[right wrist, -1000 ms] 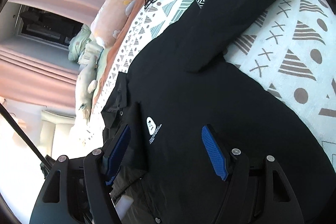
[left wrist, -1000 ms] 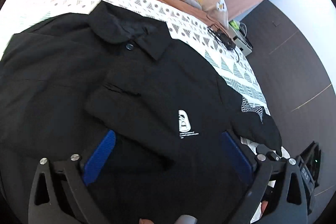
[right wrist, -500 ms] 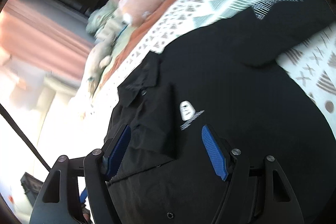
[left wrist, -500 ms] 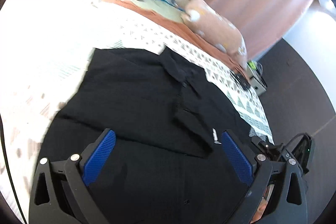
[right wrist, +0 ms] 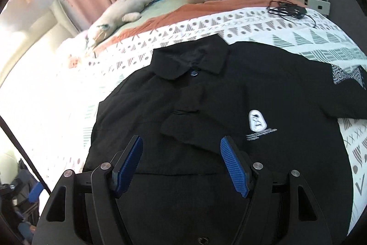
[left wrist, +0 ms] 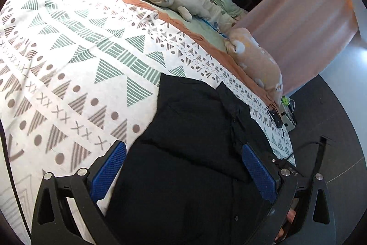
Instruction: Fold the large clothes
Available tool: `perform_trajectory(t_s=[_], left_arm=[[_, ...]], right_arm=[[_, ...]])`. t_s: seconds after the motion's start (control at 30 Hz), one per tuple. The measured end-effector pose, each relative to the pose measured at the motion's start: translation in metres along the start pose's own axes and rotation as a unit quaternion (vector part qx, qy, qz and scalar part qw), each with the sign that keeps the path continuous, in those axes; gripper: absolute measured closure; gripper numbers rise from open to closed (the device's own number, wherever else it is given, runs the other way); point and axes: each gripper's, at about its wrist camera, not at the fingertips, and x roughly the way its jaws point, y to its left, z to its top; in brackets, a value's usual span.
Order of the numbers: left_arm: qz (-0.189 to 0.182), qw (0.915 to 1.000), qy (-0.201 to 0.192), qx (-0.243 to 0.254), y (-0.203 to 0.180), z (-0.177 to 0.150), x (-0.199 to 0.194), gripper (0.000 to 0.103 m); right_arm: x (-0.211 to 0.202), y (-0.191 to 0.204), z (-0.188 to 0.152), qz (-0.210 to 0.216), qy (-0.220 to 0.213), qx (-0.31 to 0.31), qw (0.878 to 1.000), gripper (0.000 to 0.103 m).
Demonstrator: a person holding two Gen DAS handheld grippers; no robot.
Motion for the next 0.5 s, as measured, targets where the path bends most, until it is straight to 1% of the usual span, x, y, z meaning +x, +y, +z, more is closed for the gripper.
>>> perform_trajectory(t_s=[0.07, 0.13, 0.2, 0.27, 0.33, 0.4, 0.5], left_arm=[[-0.001, 0.9999, 0.000, -0.010, 0.011, 0.006, -0.003, 0.000], [-0.005, 0.9997, 0.000, -0.023, 0.024, 0.010, -0.006, 0.000], [0.000, 0.9997, 0.002, -0.023, 0.033, 0.013, -0.007, 0.000], [0.004, 0.9998, 0.001, -0.022, 0.038, 0.016, -0.009, 0.000], [0.002, 0.9996, -0.003, -0.029, 0.045, 0.018, -0.013, 0.000], [0.000, 0.9992, -0.006, -0.039, 0.053, 0.019, -0.018, 0.000], [-0.003, 0.9989, -0.006, -0.047, 0.061, 0.019, -0.023, 0.000]], right_arm=[[0.013, 0.011, 0.003, -0.025, 0.011, -0.006, 1.000, 0.034], [0.031, 0.028, 0.008, -0.038, 0.028, -0.020, 0.999, 0.034], [0.051, 0.047, 0.012, -0.074, 0.041, -0.049, 0.995, 0.034], [0.069, 0.064, 0.015, -0.101, 0.047, -0.079, 0.991, 0.034], [0.084, 0.080, 0.014, -0.109, 0.055, -0.099, 0.988, 0.034], [0.100, 0.095, 0.009, -0.120, 0.064, -0.130, 0.982, 0.034], [0.122, 0.108, 0.000, -0.169, 0.071, -0.189, 0.965, 0.034]])
